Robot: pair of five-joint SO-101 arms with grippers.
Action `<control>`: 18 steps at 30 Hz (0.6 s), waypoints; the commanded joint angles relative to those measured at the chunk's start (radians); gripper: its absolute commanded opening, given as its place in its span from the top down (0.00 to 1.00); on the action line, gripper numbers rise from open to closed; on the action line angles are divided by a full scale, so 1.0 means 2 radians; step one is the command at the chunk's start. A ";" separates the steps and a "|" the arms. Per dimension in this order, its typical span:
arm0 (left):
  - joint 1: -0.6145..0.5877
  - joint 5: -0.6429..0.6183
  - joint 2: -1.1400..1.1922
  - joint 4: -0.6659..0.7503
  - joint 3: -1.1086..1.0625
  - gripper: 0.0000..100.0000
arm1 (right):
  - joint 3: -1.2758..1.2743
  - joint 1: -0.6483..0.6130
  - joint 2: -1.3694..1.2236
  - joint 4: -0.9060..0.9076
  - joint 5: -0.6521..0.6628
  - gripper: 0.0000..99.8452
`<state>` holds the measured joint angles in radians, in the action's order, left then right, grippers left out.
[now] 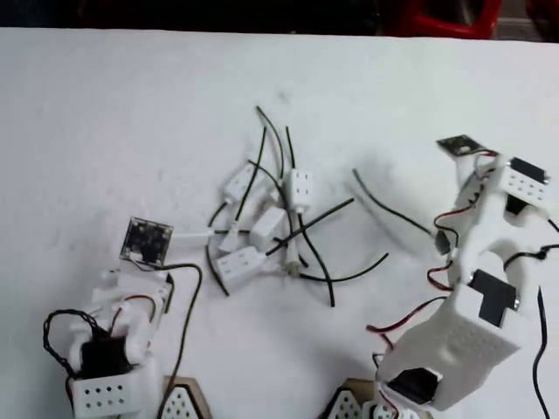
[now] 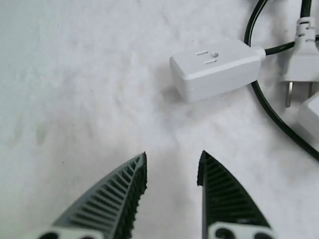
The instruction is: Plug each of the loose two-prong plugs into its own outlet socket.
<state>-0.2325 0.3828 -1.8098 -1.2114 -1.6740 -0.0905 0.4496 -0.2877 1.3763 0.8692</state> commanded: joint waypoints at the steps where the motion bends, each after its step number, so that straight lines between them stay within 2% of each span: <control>1: -0.006 0.000 -0.006 0.011 0.008 0.82 | 0.008 -0.009 0.007 0.006 0.026 0.84; 5: -0.006 0.000 -0.006 0.011 0.008 0.82 | 0.005 -0.007 0.037 0.007 0.058 0.84; 12: -0.005 0.001 -0.006 0.011 0.008 0.82 | -0.002 -0.010 0.107 0.060 0.124 0.84; 18: -0.005 0.001 -0.006 0.011 0.008 0.82 | -0.070 -0.015 0.109 0.008 0.221 0.84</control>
<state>-0.2325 0.3828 -1.8098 -1.2114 -1.6740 -0.1949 0.4373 -0.1220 1.4392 1.2329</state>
